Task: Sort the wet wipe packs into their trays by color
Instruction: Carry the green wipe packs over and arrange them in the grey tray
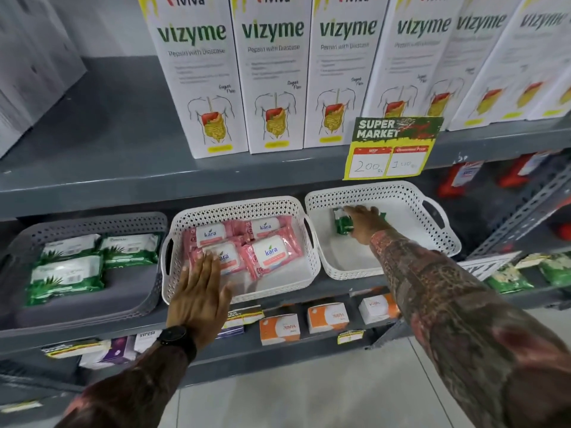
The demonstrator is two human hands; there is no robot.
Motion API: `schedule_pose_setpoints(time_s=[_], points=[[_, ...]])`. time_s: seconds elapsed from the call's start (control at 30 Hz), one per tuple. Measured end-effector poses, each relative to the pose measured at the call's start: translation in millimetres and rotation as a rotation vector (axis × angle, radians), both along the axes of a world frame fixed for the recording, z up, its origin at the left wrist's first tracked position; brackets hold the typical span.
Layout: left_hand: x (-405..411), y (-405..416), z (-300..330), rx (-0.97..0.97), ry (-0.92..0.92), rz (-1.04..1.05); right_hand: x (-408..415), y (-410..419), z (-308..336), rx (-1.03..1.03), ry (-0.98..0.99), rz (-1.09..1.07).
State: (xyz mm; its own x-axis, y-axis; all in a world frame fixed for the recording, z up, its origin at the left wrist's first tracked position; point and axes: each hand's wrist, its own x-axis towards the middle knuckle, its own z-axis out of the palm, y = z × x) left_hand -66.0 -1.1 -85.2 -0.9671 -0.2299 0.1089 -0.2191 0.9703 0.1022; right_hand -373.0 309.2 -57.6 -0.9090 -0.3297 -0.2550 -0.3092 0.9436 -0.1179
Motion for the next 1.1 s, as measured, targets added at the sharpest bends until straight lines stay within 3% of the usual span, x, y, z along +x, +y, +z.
schedule_pose_setpoints(time_s=[0.27,0.47,0.6,0.73,0.9,1.1], points=[[10,2,13,0.124,0.061,-0.056,54,-42,51,-0.267,0.355,-0.013],[52,-59,26,0.121,0.151,0.005,138,-175,95,-0.326,0.509,0.31],[93,-128,32,0.119,0.192,0.197,208,-287,96,-0.407,0.471,0.546],[132,-183,24,0.098,0.134,0.297,260,-374,78,-0.356,0.404,0.68],[156,-218,9,0.114,0.067,0.303,287,-422,43,-0.189,0.259,0.648],[149,-239,30,0.283,0.199,0.263,293,-427,26,-0.245,0.161,0.544]])
